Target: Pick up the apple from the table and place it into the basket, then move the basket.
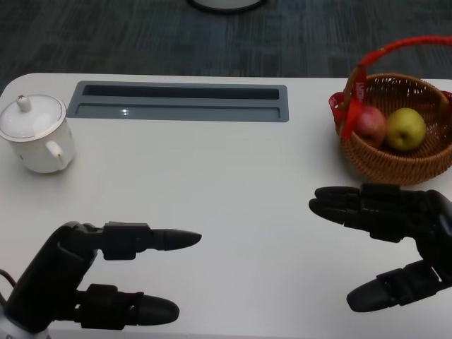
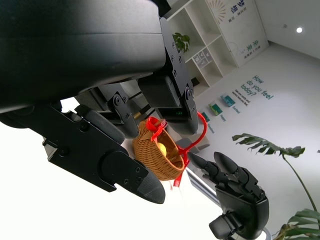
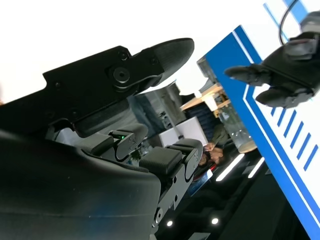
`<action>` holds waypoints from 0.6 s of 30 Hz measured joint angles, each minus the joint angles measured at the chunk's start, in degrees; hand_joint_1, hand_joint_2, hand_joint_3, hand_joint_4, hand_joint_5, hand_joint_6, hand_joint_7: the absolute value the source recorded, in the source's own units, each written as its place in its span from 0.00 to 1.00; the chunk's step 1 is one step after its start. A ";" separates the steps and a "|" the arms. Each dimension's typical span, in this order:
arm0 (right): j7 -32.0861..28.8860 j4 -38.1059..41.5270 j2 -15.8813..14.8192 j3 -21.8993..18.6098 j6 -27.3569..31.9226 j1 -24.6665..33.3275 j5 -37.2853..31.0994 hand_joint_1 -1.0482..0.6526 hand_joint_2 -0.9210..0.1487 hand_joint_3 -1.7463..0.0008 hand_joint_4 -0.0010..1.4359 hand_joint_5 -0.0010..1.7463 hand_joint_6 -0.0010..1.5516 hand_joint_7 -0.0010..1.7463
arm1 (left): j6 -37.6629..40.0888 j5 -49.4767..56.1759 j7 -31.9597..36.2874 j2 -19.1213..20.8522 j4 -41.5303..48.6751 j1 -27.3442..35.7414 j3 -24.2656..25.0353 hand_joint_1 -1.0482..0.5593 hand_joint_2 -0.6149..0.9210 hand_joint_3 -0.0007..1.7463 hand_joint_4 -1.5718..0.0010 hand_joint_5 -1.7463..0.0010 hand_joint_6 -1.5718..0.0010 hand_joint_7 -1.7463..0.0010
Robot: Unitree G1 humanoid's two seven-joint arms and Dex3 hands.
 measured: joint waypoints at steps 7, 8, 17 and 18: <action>6.40 2.26 5.89 2.04 -0.10 0.02 7.20 0.37 0.15 1.00 0.49 0.01 0.42 0.01 | -0.03 -0.03 0.00 -0.01 -0.17 -0.12 0.17 0.37 0.87 0.00 0.38 1.00 0.42 1.00; 7.44 2.92 6.72 2.37 -0.11 -0.02 8.35 0.38 0.15 1.00 0.50 0.01 0.42 0.01 | -0.05 -0.04 0.00 -0.01 -0.18 -0.13 0.21 0.37 0.87 0.00 0.38 1.00 0.42 1.00; 16.05 7.50 12.38 3.27 -0.11 -0.69 15.61 0.41 0.13 1.00 0.51 0.01 0.44 0.01 | -0.20 -0.30 0.00 -0.10 -0.17 -0.37 0.31 0.39 0.86 0.00 0.38 1.00 0.42 1.00; 16.69 7.78 12.83 3.18 -0.09 -0.69 15.95 0.41 0.13 1.00 0.52 0.00 0.44 0.01 | -0.21 -0.36 0.00 -0.13 -0.17 -0.39 0.31 0.40 0.86 0.00 0.38 1.00 0.42 1.00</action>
